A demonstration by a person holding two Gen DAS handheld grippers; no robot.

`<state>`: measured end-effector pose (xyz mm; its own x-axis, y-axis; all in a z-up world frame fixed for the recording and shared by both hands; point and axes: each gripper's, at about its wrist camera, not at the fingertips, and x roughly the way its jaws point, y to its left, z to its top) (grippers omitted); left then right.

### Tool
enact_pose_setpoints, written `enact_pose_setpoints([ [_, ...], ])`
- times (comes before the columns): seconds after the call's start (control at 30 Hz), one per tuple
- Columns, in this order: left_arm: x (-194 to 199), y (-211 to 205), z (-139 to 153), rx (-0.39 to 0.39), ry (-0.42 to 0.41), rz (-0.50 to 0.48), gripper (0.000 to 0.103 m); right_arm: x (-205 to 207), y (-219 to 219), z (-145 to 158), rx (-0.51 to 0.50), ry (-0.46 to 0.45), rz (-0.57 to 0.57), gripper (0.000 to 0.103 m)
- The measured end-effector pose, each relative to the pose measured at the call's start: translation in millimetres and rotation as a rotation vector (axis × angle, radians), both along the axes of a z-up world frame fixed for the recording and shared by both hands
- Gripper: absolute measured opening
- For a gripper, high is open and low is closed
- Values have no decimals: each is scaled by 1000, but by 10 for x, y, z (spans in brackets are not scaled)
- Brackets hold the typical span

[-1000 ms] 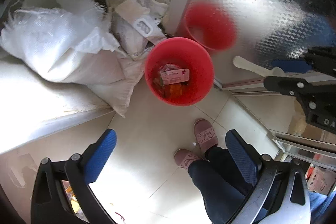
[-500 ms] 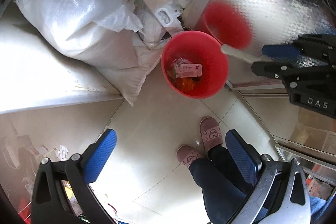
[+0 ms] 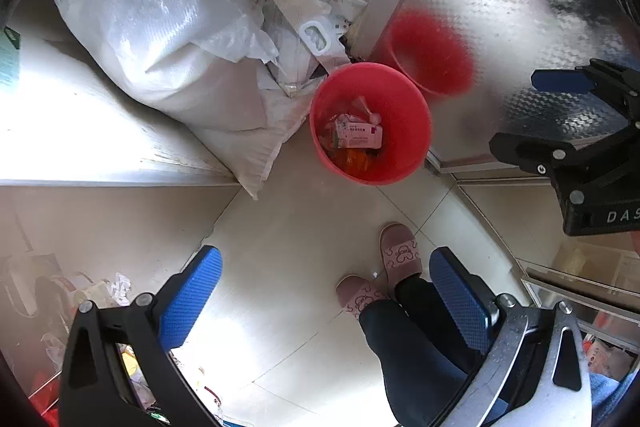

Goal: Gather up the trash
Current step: 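Open the right tool over the red bin to drop the white spoon, then raise both empty tools back up to the countertop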

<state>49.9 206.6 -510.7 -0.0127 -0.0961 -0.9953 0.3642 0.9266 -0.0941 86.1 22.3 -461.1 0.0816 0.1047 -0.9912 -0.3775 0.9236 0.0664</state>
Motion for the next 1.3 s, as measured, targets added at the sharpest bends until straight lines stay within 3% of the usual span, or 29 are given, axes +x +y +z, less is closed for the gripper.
enact_pose_setpoints([
  [0.27,-176,56,543,-4,-53,12,103,-242,39,488,4,-36,3,92],
  [0.53,-459,147,1657,-2,-177,47,103,-545,65,1413,38,-106,-19,102],
  [0.9,-689,282,3104,-29,-338,54,103,-883,145,2743,37,-261,0,102],
  [1.07,-670,278,3634,-87,-388,60,103,-932,59,3197,45,-323,3,102],
  [1.3,-598,83,4225,-104,-470,6,103,-988,-71,3762,84,-395,-27,102],
])
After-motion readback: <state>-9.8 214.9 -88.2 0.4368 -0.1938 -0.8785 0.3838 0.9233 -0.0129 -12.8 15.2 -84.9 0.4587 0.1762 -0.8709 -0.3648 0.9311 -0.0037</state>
